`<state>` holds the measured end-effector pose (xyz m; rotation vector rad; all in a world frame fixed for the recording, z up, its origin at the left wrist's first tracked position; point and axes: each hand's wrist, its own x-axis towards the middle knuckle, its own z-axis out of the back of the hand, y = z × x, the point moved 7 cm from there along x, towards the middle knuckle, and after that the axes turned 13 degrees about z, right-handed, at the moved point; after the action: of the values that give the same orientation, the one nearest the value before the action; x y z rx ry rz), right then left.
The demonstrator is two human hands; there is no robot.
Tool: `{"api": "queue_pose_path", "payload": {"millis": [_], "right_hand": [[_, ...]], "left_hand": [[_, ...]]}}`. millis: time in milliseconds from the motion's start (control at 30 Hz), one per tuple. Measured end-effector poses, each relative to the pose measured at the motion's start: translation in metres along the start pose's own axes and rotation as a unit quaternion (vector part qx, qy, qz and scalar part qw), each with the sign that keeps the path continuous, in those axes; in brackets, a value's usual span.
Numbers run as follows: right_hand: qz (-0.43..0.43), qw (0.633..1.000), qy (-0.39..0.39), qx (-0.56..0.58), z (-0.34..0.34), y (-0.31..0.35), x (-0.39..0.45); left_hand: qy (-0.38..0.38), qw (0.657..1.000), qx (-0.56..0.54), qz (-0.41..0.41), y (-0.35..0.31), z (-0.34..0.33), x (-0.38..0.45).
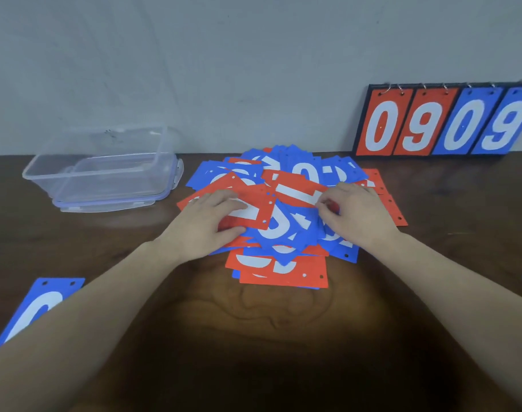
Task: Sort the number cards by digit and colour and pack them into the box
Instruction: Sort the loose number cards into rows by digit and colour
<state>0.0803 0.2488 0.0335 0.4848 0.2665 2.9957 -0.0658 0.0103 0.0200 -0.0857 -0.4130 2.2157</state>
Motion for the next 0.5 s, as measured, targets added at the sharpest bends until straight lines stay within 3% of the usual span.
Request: {"api": "queue_pose_path", "payload": {"millis": [67,133,233,367,500], "right_hand": [[-0.037,0.999,0.000,0.026,-0.002,-0.006,-0.001],[-0.078,0.994,0.051,0.057,-0.013,-0.011,-0.004],[-0.112,0.986,0.086,0.088,-0.018,-0.016,-0.008],[-0.155,0.981,0.055,0.106,-0.008,-0.024,-0.012],[-0.180,0.976,-0.047,0.113,0.007,-0.025,-0.019]], "left_hand": [[0.018,0.999,-0.030,0.042,0.007,-0.001,0.006],[0.052,0.994,-0.044,0.088,0.015,-0.007,0.012],[0.068,0.992,-0.015,0.106,0.018,-0.009,0.014],[0.076,0.988,0.052,0.122,0.015,-0.004,0.019],[0.124,0.981,0.094,0.114,0.013,-0.004,0.029]]}}
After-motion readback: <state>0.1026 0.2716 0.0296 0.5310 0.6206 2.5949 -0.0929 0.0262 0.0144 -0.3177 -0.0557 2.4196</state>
